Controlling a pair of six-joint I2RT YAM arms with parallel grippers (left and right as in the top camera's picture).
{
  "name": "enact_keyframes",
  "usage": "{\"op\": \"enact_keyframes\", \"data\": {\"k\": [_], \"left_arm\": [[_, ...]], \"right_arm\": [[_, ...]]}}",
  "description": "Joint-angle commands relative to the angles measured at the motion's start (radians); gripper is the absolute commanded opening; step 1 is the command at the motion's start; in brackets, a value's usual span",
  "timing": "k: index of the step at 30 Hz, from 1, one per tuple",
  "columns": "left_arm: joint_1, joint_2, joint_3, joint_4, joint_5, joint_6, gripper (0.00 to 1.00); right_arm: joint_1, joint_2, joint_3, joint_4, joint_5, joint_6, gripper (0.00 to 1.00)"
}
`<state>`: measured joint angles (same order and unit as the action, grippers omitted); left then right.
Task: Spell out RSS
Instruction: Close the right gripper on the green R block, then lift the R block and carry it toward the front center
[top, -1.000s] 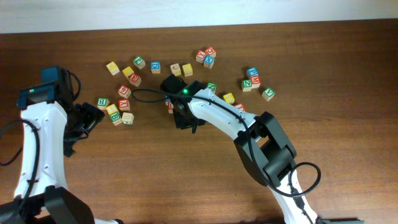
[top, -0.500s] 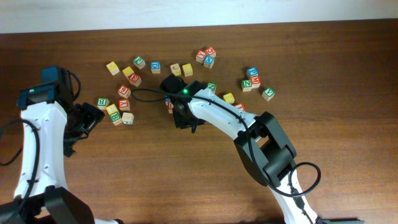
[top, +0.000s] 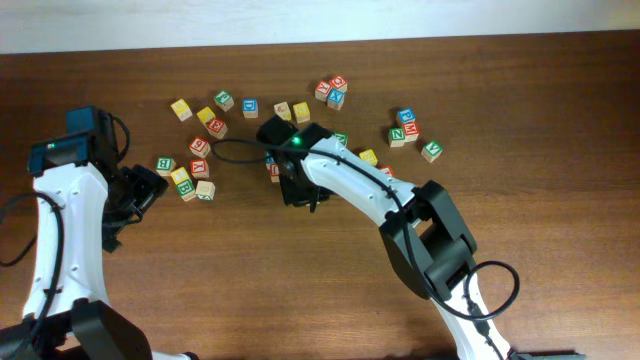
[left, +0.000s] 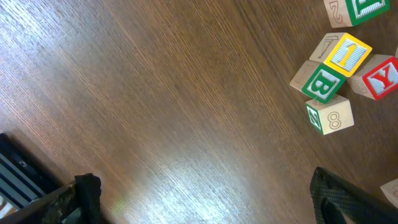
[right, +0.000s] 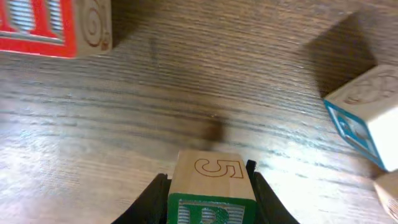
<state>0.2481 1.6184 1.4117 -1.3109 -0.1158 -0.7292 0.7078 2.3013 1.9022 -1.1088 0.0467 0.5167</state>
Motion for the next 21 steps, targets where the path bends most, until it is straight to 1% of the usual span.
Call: {"op": "enact_keyframes", "data": {"k": [1, 2, 6, 10, 15, 19, 21], "left_arm": [[0.003, 0.006, -0.006, 0.001, -0.004, 0.008, 0.99], [0.003, 0.006, -0.007, 0.001, -0.004, 0.008, 0.99], [0.003, 0.006, -0.006, 0.001, -0.004, 0.008, 0.99], [0.003, 0.006, -0.007, 0.001, -0.004, 0.008, 0.99], [0.003, 0.006, -0.006, 0.001, -0.004, 0.008, 0.99], [0.003, 0.006, -0.006, 0.001, -0.004, 0.008, 0.99], [0.003, 0.006, -0.006, 0.001, -0.004, 0.008, 0.99]], "right_arm": [[0.0, -0.005, 0.082, -0.094, -0.036, 0.001, 0.21], [0.0, -0.006, 0.101, -0.138, -0.05, 0.002, 0.19], [0.006, -0.02, 0.16, -0.367, -0.093, 0.001, 0.19], [0.025, -0.063, 0.16, -0.417, -0.087, 0.001, 0.19], [0.059, -0.195, 0.16, -0.462, -0.071, 0.002, 0.19], [0.079, -0.366, 0.16, -0.523, -0.018, 0.002, 0.19], [0.085, -0.455, 0.16, -0.565, 0.029, 0.025, 0.19]]}}
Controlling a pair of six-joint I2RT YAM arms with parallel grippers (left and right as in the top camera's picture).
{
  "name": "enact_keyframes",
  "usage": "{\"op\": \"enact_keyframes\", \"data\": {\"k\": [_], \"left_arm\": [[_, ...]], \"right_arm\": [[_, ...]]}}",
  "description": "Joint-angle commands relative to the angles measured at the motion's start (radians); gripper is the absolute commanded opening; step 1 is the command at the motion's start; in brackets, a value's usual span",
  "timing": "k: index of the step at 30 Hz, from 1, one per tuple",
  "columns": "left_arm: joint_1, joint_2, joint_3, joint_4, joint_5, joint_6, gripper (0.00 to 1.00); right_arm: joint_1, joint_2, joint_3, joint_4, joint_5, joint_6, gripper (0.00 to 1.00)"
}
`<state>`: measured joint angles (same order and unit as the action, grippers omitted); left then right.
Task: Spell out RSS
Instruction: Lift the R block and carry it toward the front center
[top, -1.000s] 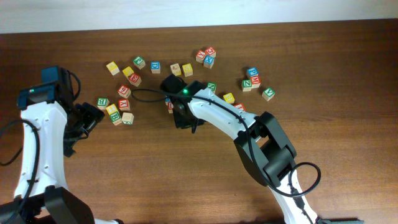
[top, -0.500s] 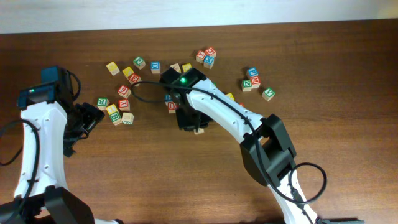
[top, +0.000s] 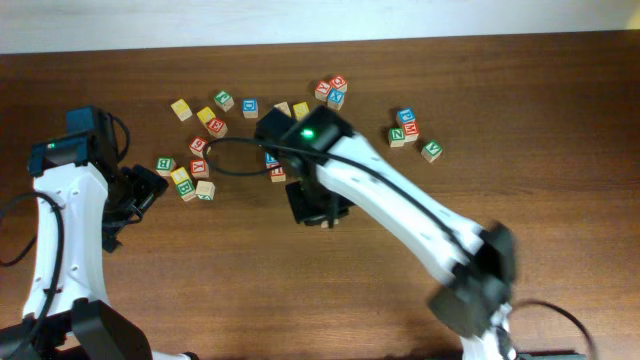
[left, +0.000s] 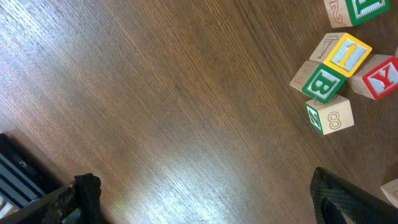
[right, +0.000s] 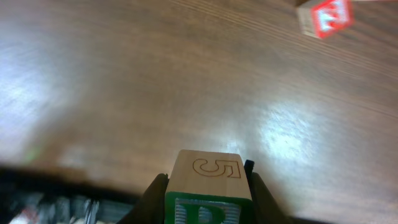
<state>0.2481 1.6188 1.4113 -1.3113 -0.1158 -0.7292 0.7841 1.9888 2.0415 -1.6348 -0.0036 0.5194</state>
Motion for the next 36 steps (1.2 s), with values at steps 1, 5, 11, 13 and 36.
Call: {"op": "enact_keyframes", "data": {"k": [1, 5, 11, 13, 36], "left_arm": [[0.003, 0.005, -0.006, 0.001, -0.004, 0.008, 0.99], [0.003, 0.005, -0.006, 0.001, -0.004, 0.008, 0.99], [0.003, 0.005, -0.006, 0.002, -0.004, 0.008, 0.99], [0.003, 0.005, -0.006, 0.001, -0.004, 0.008, 0.99], [0.003, 0.005, -0.006, 0.001, -0.004, 0.008, 0.99]], "right_arm": [[0.009, -0.194, 0.021, -0.065, 0.109, 0.041, 0.19], [0.009, -0.386, -0.004, -0.064, 0.122, 0.036, 0.19], [0.009, -0.481, -0.091, -0.062, 0.156, 0.162, 0.18], [0.009, -0.474, -0.152, -0.025, 0.158, 0.209, 0.18], [0.075, -0.012, -0.645, 0.747, 0.034, 0.377, 0.17]]}}
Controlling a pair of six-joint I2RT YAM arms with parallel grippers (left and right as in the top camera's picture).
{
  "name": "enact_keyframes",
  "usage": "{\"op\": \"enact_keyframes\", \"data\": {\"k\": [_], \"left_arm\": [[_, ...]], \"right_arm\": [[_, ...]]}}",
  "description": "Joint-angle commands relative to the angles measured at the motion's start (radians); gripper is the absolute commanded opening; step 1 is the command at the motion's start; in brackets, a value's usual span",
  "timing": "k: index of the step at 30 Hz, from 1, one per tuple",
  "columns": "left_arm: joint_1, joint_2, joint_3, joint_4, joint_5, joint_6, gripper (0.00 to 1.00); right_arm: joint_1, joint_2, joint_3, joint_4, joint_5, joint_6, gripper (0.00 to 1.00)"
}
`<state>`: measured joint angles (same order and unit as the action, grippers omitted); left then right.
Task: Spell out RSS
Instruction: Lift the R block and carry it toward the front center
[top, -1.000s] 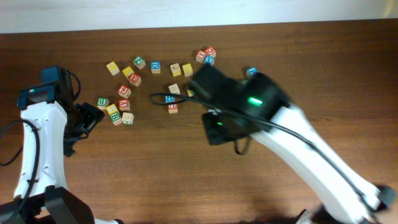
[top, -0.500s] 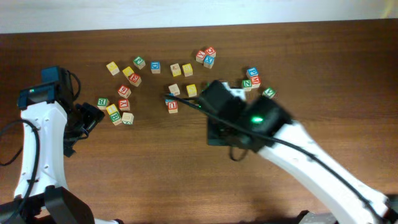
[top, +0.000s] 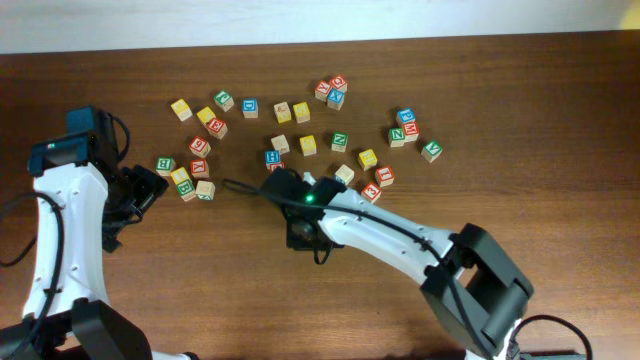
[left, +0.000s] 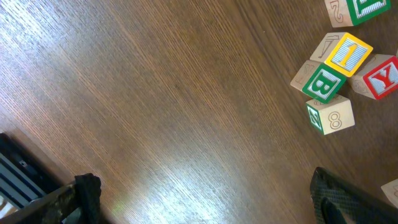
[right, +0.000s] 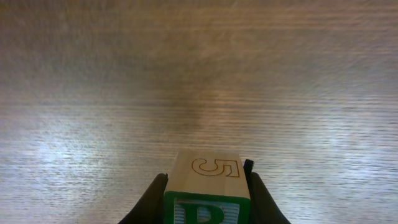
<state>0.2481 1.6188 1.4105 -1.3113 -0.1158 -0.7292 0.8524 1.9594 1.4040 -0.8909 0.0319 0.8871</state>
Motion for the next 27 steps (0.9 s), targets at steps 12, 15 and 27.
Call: {"op": "enact_keyframes", "data": {"k": [12, 15, 27], "left_arm": [[0.003, 0.005, -0.005, 0.002, -0.004, 0.008, 0.99], [0.003, 0.005, -0.005, 0.001, -0.004, 0.008, 0.99], [0.003, 0.005, -0.005, 0.002, -0.004, 0.008, 0.99]], "right_arm": [[0.037, 0.043, -0.007, 0.043, -0.016, -0.048, 0.18], [0.035, 0.044, -0.007, 0.043, 0.017, -0.048, 0.18], [0.011, 0.045, -0.01, 0.088, 0.031, -0.072, 0.22]]}}
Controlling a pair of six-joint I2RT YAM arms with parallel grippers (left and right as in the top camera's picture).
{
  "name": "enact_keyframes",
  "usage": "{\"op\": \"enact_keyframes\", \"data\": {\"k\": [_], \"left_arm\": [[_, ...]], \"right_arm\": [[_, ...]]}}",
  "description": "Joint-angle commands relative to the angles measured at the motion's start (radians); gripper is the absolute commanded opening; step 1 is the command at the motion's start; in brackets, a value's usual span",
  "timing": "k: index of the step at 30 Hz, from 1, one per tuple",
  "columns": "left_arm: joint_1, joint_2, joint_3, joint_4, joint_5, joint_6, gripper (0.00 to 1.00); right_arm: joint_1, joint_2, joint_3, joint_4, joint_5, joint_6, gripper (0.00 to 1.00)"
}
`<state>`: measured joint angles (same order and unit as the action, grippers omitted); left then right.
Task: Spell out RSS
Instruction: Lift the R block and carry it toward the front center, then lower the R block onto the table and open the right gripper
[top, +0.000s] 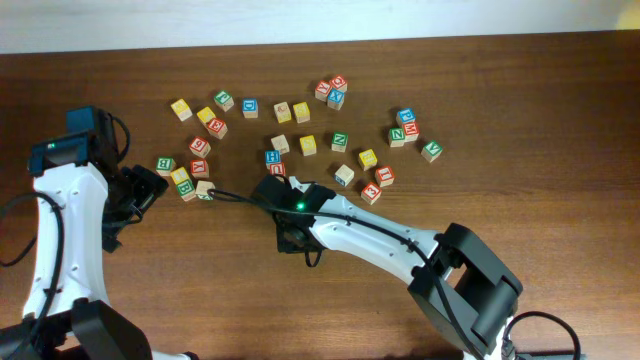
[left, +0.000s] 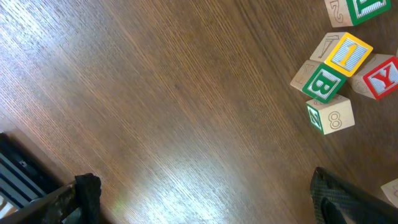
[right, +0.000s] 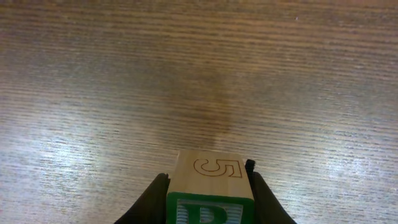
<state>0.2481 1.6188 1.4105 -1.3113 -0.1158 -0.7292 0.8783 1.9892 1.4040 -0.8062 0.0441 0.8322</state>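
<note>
My right gripper (right: 209, 194) is shut on a wooden block (right: 212, 185) with a green R on its near face and a 5 on its top. It holds the block just over bare brown wood, with a dark shadow right beneath. In the overhead view the right gripper (top: 291, 236) is in front of the scattered letter blocks (top: 307, 145), near the table's middle. My left gripper (left: 205, 205) is open over bare wood at the left, its fingers (left: 84, 198) wide apart with nothing between them. Most block letters are too small to read from overhead.
A small group of blocks lies by my left gripper: a green B (left: 323, 83), a yellow 1 (left: 349, 53), a block with an 8 (left: 333, 117) and a red Y (left: 379, 78). More blocks are spread across the back of the table (top: 420, 135).
My right gripper has shifted a little to the left with the R block, and the shadow under the block is darker. The left arm has not moved.
My right gripper held the R block low among the scattered blocks. Then it held it higher, in front of them. Later it was low over bare wood in front of the group, and now it is slightly further left. The left gripper stayed open throughout.
</note>
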Motion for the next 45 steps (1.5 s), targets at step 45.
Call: {"op": "enact_keyframes", "data": {"k": [45], "left_arm": [[0.003, 0.005, -0.005, 0.001, -0.004, 0.008, 0.99]], "right_arm": [[-0.017, 0.015, -0.077, 0.118, -0.003, -0.031, 0.31]]}}
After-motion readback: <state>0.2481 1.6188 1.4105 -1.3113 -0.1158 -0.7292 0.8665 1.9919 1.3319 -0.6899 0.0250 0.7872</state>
